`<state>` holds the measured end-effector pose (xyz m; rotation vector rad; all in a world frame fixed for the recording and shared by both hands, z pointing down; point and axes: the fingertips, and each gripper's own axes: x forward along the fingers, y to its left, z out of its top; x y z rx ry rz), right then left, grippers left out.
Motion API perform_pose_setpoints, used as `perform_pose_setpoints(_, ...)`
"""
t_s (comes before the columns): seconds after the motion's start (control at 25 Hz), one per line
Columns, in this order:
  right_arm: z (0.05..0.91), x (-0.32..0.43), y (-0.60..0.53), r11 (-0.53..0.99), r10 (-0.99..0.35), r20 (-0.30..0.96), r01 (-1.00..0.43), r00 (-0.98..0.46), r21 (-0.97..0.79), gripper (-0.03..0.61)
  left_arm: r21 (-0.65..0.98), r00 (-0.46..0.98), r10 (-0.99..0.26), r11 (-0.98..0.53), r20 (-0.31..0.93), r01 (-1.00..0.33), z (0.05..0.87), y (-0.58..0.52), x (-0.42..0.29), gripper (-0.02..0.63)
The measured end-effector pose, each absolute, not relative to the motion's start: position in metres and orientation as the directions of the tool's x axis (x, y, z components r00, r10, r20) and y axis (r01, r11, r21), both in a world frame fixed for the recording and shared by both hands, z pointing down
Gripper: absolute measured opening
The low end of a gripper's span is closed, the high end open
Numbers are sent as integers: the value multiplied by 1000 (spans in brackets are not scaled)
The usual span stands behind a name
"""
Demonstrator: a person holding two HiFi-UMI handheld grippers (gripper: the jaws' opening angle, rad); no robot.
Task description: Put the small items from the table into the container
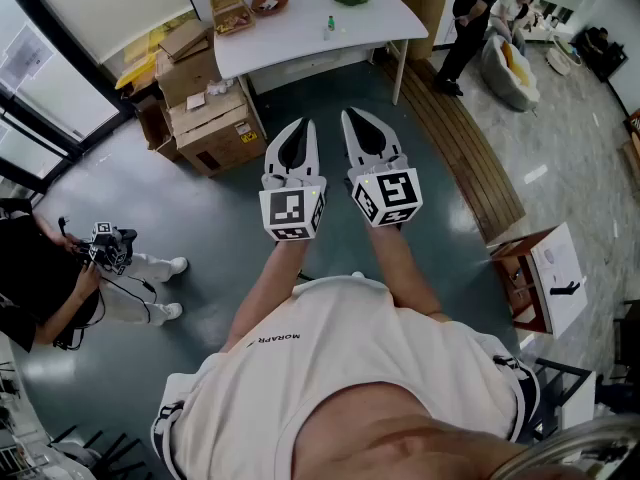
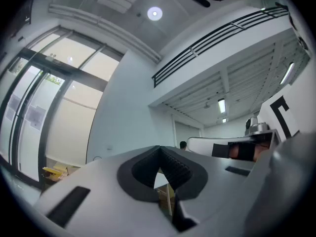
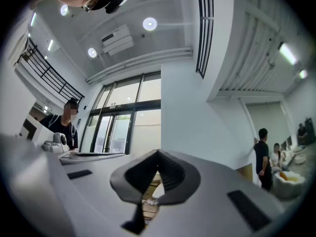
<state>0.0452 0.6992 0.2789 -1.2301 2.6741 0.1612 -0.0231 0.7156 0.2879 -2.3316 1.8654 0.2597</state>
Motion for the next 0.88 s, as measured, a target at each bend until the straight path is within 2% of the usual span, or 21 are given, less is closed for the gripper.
perform_pose_setpoints(0.88,284,75,686,675,-726,-230,-735,-648,-60,11,-20,210,-957,-210,-202,-977,292,706,7,5)
